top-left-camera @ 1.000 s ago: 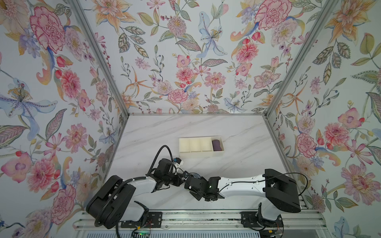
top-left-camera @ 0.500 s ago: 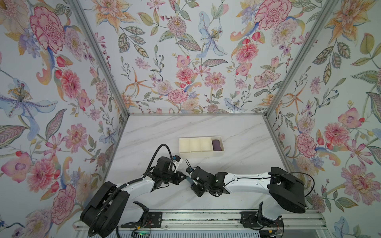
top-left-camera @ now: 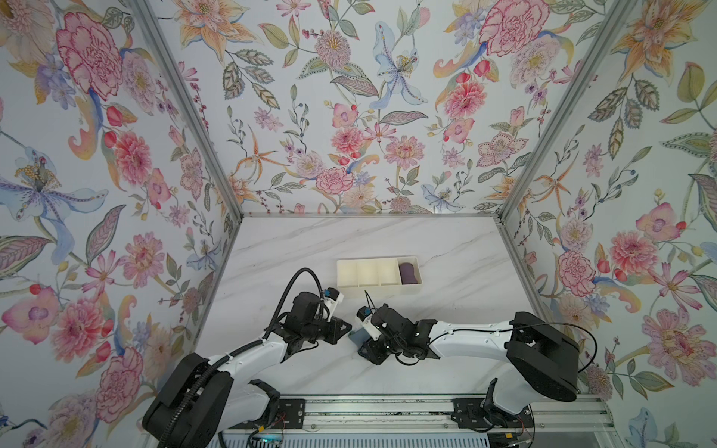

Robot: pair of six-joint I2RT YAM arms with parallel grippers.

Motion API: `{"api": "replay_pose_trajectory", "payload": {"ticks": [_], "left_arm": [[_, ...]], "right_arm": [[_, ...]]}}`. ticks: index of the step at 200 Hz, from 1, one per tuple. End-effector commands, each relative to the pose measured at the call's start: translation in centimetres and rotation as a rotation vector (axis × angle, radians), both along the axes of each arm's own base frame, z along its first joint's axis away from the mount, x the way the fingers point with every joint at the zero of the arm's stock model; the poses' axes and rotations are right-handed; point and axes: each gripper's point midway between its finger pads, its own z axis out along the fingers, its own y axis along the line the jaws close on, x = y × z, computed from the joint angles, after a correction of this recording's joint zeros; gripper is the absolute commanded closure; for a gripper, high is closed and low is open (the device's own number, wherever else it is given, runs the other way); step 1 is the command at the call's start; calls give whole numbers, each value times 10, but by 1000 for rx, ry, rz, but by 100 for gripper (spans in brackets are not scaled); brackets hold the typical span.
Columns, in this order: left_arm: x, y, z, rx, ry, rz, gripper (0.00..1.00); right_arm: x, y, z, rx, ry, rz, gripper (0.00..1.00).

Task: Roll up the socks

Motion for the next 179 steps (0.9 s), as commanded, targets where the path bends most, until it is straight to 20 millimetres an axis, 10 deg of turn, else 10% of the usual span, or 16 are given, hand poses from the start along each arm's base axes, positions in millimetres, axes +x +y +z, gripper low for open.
{"api": "replay_pose_trajectory", "payload": {"ticks": [1,179], "left_arm": [[5,-2,10,-19,-1,12,100],[-5,-41,7,-38,13,-93,100]], "right_arm": [[-19,-38,-44,-126,157,-39,61],[4,-46,-78,-98,349,-226,88]]}}
